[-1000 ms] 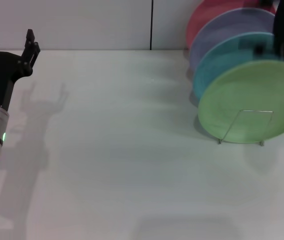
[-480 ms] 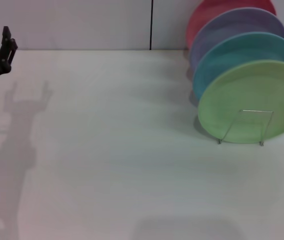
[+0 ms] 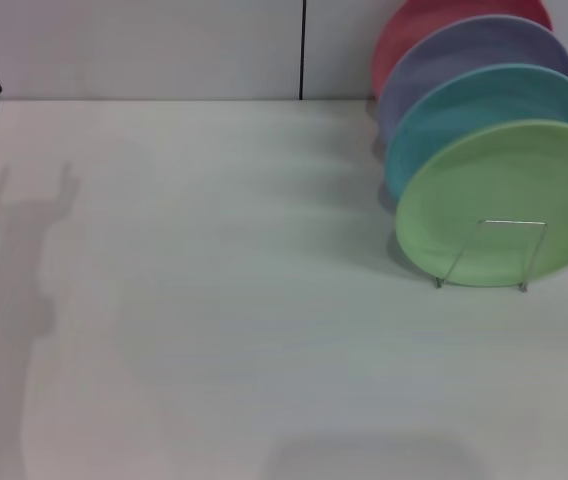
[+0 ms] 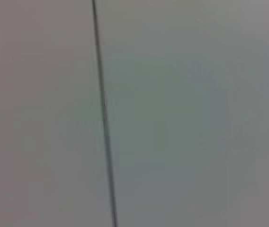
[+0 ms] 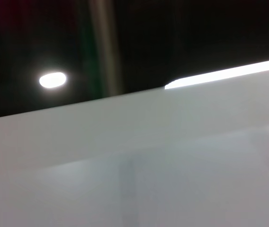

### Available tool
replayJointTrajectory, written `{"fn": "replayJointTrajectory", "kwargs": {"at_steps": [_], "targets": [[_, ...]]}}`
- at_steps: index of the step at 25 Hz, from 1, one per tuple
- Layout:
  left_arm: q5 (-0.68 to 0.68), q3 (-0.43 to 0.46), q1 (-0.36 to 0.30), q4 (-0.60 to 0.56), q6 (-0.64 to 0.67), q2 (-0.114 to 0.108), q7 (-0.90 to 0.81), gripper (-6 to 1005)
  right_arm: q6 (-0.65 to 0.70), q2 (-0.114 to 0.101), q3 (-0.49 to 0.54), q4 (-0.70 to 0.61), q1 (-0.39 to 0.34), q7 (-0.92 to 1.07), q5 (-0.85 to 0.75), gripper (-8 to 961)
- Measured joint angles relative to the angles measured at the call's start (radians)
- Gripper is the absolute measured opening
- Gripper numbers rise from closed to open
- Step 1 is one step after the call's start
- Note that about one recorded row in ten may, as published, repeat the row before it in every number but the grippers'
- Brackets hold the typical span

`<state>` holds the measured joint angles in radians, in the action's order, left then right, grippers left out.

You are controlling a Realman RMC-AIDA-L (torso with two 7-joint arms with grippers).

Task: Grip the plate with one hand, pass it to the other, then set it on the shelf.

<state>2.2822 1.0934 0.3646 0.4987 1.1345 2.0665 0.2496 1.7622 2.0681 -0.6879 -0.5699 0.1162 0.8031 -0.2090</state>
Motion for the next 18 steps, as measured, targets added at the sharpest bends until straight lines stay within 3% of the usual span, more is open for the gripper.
{"fn": "replayJointTrajectory", "kwargs": {"at_steps": [3,6,10,18], "targets": [[-0.005,0.028,-0.003,-0.02,0.002,0.005,-0.019,827,0.083,-0.009,0.139,0.282,0.066,-0.167,0.005,614],[-0.005,0.043,-0.005,-0.048,0.003,0.006,-0.074,827,0.07,0.005,0.223,0.401,0.085,-0.324,0.01,614],[-0.005,0.045,-0.006,-0.083,0.011,0.004,-0.144,827,0.014,0.008,0.262,0.48,0.09,-0.435,0.01,614],[0.0,0.045,0.001,-0.15,0.012,0.003,-0.151,827,-0.116,0.008,0.256,0.501,0.083,-0.43,0.0,614]]}}
